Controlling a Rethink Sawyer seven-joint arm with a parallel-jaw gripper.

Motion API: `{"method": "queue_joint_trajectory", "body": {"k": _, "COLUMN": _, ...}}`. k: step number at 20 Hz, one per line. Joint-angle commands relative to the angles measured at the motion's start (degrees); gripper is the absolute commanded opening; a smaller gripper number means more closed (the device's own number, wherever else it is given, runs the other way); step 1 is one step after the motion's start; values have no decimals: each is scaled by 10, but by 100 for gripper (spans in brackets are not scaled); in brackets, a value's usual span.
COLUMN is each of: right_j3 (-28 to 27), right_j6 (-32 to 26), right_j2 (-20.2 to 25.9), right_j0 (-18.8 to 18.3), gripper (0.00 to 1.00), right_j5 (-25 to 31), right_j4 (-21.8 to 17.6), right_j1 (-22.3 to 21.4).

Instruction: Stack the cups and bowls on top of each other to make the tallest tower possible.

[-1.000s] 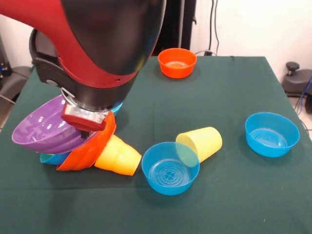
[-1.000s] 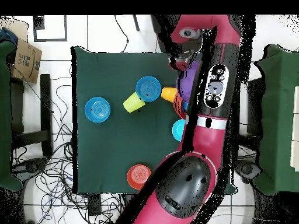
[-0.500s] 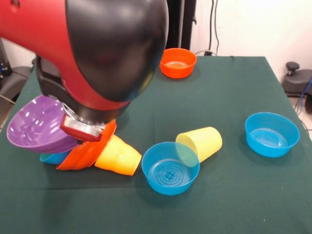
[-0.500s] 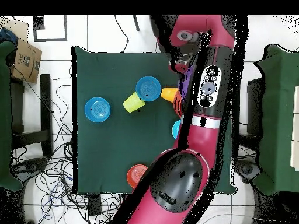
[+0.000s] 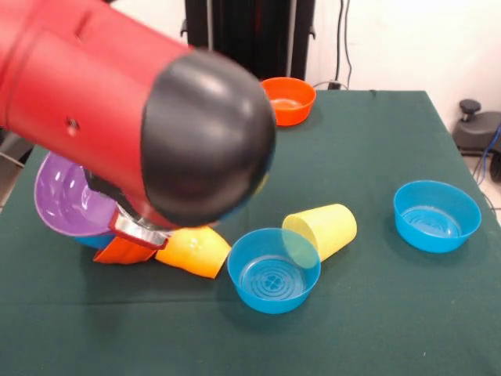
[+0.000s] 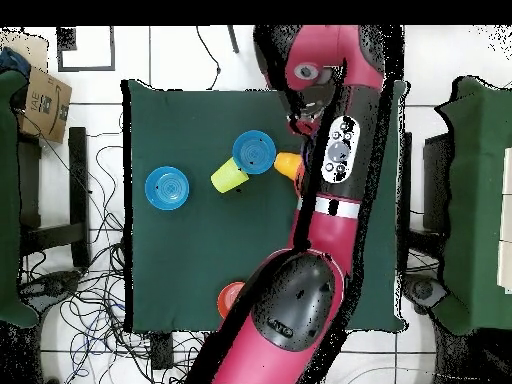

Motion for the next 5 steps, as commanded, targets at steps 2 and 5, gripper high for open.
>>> {"method": "queue_joint_trajectory", "body": {"k": 2, "right_j3": -33, "right_j6": -73, "right_j2": 174, "right_j0": -6, "gripper": 100, "right_j5": 106, "right_j4": -331, "right_j1": 31}}
{"method": "queue_joint_trajectory", "body": {"k": 5, "right_j3": -23, "right_j6": -142, "right_j2": 237, "right_j0": -30, "gripper": 100, "right_j5": 142, "right_j4": -414, "right_j1": 29}}
